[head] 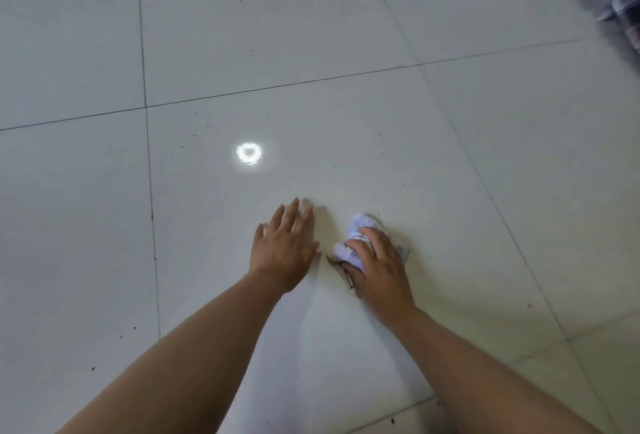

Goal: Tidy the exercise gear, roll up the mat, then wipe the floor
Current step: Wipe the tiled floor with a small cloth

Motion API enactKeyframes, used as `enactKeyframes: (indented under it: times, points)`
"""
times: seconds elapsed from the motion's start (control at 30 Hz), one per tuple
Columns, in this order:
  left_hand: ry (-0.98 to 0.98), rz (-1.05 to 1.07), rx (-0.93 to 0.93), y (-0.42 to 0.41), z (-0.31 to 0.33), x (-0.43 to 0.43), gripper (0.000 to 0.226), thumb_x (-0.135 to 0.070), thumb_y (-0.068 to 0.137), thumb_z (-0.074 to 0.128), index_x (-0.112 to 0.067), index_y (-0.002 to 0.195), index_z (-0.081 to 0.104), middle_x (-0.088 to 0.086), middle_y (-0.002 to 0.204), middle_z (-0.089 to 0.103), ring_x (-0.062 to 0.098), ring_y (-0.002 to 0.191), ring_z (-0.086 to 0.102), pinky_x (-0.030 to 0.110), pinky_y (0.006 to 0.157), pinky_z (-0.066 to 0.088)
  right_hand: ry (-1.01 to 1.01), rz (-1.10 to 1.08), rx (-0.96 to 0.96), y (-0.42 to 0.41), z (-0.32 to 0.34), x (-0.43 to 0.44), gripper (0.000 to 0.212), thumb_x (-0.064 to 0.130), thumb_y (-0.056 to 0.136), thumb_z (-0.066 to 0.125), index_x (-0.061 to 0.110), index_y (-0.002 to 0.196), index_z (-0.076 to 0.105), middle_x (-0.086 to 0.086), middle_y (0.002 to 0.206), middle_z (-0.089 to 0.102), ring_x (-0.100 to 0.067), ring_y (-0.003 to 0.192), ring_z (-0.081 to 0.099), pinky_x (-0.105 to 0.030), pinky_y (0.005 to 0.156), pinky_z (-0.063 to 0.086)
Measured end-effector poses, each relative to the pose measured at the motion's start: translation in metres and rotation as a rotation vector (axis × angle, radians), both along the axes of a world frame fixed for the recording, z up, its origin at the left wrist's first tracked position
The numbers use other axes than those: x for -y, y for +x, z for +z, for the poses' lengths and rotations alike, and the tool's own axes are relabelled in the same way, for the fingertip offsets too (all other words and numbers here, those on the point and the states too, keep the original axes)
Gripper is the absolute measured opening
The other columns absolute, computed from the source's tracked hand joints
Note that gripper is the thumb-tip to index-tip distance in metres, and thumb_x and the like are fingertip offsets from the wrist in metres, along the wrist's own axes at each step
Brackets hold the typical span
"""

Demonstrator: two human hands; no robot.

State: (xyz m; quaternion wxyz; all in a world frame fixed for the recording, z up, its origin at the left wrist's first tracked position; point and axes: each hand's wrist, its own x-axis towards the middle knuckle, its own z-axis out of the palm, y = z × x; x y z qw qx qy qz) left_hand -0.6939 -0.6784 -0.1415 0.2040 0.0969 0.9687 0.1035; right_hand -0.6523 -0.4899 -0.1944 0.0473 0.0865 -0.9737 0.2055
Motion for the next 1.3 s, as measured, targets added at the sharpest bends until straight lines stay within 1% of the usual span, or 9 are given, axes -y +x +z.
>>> enactKeyframes:
  times: [0.13, 0.3, 0.43, 0.7, 0.9, 1.0, 1.07, 1.17, 1.3]
  points:
    - [-0.051, -0.136, 0.021, 0.016, -0.001, -0.02, 0.062, -0.047, 0.097, 0.029, -0.027, 0.148, 0.002, 0.0, 0.158, -0.009, 0.022, 0.145, -0.003, 0.043, 0.114, 0.016, -0.059, -0.26, 0.025, 0.021, 0.003, -0.05, 0.04, 0.043, 0.087, 0.044, 0.016, 0.109, 0.061, -0.008, 0.132, 0.049, -0.021, 0.121, 0.042, -0.033, 0.101, 0.034]
    - [-0.069, -0.13, 0.044, 0.028, -0.006, -0.023, 0.067, -0.049, 0.096, 0.03, -0.027, 0.148, -0.005, 0.001, 0.157, -0.018, 0.024, 0.145, -0.011, 0.045, 0.116, 0.007, -0.125, -0.465, 0.034, 0.01, -0.001, -0.052, 0.036, 0.032, 0.084, 0.052, 0.014, 0.114, 0.061, -0.011, 0.14, 0.041, -0.031, 0.126, 0.04, -0.04, 0.104, 0.033]
    - [-0.079, -0.135, 0.035, 0.03, -0.007, -0.018, 0.066, -0.048, 0.097, 0.03, -0.029, 0.149, -0.006, -0.001, 0.157, -0.017, 0.021, 0.145, -0.01, 0.042, 0.116, 0.008, -0.117, -0.416, 0.024, -0.009, -0.003, -0.04, 0.044, 0.043, 0.086, 0.041, 0.016, 0.115, 0.06, -0.01, 0.141, 0.041, -0.028, 0.128, 0.036, -0.043, 0.104, 0.031]
    - [-0.06, 0.005, -0.051, 0.02, -0.005, -0.045, 0.061, -0.042, 0.098, 0.029, -0.027, 0.149, 0.001, -0.003, 0.159, -0.005, 0.021, 0.145, 0.006, 0.044, 0.112, 0.02, -0.044, -0.126, 0.002, -0.018, -0.002, -0.057, 0.033, 0.042, 0.089, 0.042, 0.023, 0.109, 0.06, -0.002, 0.132, 0.049, -0.021, 0.121, 0.043, -0.037, 0.094, 0.041]
    - [-0.023, -0.067, -0.072, -0.007, -0.01, -0.108, 0.061, -0.042, 0.098, 0.028, -0.027, 0.149, 0.0, -0.002, 0.159, -0.006, 0.021, 0.145, 0.001, 0.043, 0.114, 0.015, -0.018, -0.295, -0.034, -0.018, -0.008, -0.12, 0.029, 0.037, 0.089, 0.051, 0.02, 0.109, 0.06, -0.002, 0.133, 0.05, -0.022, 0.118, 0.044, -0.036, 0.094, 0.038]
    - [-0.059, -0.096, -0.063, -0.013, -0.015, -0.136, 0.06, -0.046, 0.097, 0.026, -0.027, 0.148, 0.002, 0.0, 0.158, -0.007, 0.024, 0.145, -0.001, 0.053, 0.113, 0.015, -0.042, -0.372, -0.044, -0.033, -0.005, -0.151, 0.032, 0.038, 0.089, 0.047, 0.018, 0.109, 0.06, -0.003, 0.134, 0.048, -0.023, 0.122, 0.042, -0.036, 0.096, 0.034]
    - [-0.081, -0.071, -0.047, -0.012, -0.018, -0.144, 0.06, -0.047, 0.097, 0.024, -0.027, 0.148, 0.0, -0.001, 0.157, -0.01, 0.025, 0.144, -0.003, 0.057, 0.112, 0.012, -0.082, -0.442, -0.044, -0.047, -0.004, -0.164, 0.026, 0.03, 0.087, 0.056, 0.015, 0.107, 0.061, -0.006, 0.134, 0.048, -0.028, 0.122, 0.044, -0.043, 0.095, 0.039]
    - [-0.078, -0.066, -0.042, -0.011, -0.02, -0.144, 0.061, -0.049, 0.097, 0.021, -0.029, 0.148, -0.003, -0.003, 0.157, -0.013, 0.023, 0.144, -0.006, 0.055, 0.113, 0.007, -0.094, -0.493, -0.046, -0.066, -0.005, -0.168, 0.024, 0.023, 0.085, 0.061, 0.011, 0.106, 0.062, -0.009, 0.135, 0.049, -0.033, 0.121, 0.045, -0.049, 0.094, 0.04]
    - [-0.074, -0.114, -0.051, -0.016, -0.022, -0.124, 0.06, -0.051, 0.094, 0.017, -0.032, 0.148, -0.001, -0.002, 0.158, -0.01, 0.021, 0.145, -0.005, 0.05, 0.115, 0.007, -0.107, -0.527, -0.033, -0.086, -0.005, -0.15, 0.026, 0.022, 0.085, 0.062, 0.011, 0.108, 0.061, -0.009, 0.137, 0.047, -0.034, 0.123, 0.043, -0.046, 0.098, 0.035]
